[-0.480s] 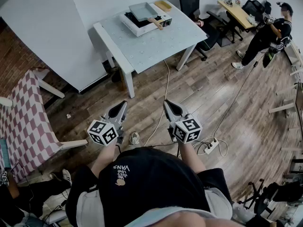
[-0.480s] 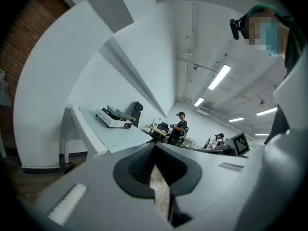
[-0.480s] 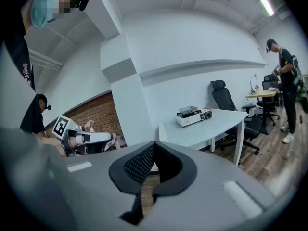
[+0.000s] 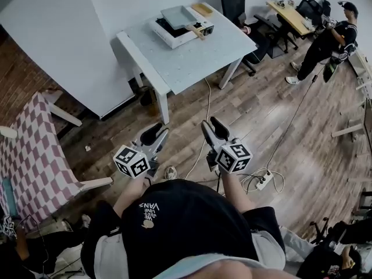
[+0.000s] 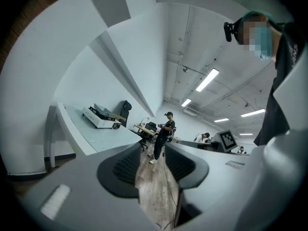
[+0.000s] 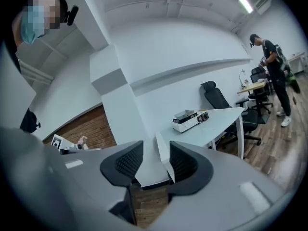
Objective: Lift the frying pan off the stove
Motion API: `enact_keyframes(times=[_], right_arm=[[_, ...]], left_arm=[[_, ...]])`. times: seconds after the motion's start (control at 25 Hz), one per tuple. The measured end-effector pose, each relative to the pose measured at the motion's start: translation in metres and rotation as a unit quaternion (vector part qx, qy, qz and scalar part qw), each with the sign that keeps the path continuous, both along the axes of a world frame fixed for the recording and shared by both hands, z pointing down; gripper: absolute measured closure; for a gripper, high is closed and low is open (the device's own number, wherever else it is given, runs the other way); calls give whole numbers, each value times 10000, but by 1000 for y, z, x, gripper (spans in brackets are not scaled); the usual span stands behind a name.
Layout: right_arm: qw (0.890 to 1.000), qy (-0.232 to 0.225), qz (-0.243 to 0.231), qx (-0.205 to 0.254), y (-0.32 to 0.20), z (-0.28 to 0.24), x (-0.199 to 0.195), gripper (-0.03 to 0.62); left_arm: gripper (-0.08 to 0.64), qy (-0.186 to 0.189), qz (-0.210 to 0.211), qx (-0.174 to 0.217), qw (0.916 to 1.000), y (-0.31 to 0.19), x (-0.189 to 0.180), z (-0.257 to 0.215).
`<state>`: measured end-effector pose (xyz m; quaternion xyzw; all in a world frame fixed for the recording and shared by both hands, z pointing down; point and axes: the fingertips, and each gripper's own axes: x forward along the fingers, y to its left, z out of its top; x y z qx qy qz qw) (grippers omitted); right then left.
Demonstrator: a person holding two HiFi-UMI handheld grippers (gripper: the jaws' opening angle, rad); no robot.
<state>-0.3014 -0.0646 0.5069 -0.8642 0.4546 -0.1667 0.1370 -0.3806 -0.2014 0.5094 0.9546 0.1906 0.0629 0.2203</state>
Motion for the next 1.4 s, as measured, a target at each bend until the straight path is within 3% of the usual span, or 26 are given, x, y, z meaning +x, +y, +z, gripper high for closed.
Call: enact_keyframes(times=[0.04,0.08,0.28,0.64,1.0,1.4], right_arm=[[9999,-60,59,70,-2,0,3,414],[9998,-130,87,129,-4,0,4,402],[9989,-353,134,285,-18,-4,1,400],[9976,-573,243,293,-14,4,27,400],[9973,-626,-198,325,-1,9,109,400],[9934,-640,-914,258,44,7,220,400]], left_arm=[[399,-40,75,-32,10000,-1,1,2],[377,-82,152,-47,9998,-2,2,4],[364,-203,570,64,9981,-14,5,6],[364,-292,542,-124,9980,-11,26,13],[364,-278,-44,-69,9996,-4,98,11],[364,-148,-642,-133,9977,56,203,0]])
